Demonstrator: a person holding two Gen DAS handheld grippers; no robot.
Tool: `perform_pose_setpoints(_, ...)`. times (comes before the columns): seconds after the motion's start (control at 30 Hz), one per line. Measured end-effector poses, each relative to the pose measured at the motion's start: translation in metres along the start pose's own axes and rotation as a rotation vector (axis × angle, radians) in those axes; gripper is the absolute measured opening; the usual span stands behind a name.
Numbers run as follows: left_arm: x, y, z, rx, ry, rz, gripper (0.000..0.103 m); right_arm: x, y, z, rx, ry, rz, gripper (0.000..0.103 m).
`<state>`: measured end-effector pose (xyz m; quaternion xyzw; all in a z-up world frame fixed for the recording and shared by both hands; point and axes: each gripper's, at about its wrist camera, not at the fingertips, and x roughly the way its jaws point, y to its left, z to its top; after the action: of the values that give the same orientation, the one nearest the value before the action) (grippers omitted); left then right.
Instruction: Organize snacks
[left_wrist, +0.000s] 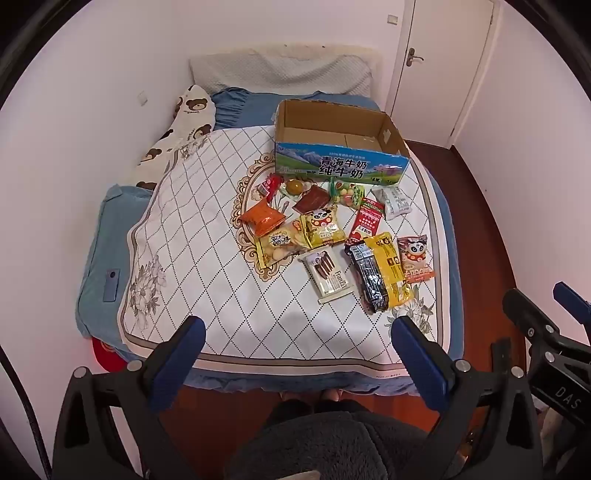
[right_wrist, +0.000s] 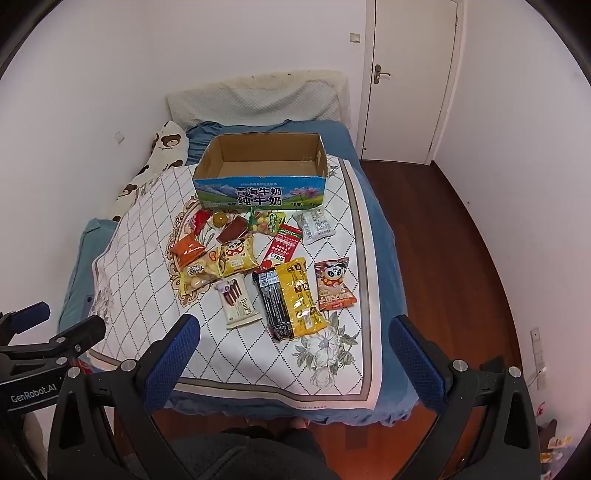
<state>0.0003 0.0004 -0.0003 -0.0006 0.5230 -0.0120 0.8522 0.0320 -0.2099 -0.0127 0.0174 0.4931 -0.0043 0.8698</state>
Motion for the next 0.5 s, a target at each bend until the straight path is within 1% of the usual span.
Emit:
perform_pose_setpoints(0.2,0.001,0.002,0.003,0.005,0.001,0.003,0.103,0.000,0.000,0.000,-0.009,-0.002,0.007,0.103)
perform_pose_setpoints(0.27,0.003,0.003,0.006,0.008,0.002,0.006,0.103,-0.003,0.005,-0.004,0.003,-0.014,-0.008,0.103)
perform_pose_setpoints(0.3,-0.002,-0.001,0.005,0.002,-0.013,0.008,0.103,-0.003,0.004,-0.004,0.003,-0.014,-0.008,0.103)
perform_pose_setpoints(0.43,-0.005,-0.002,0.012,0.005,-0.010,0.009,0.103,0.001,0.004,0.000,0.004,-0.011,-0.004,0.103)
perform_pose_setpoints(0.5,-0.006,-0.004,0.011,0.005,-0.013,0.007,0.103,-0.002,0.003,-0.001,0.003,-0.018,-0.010,0.103)
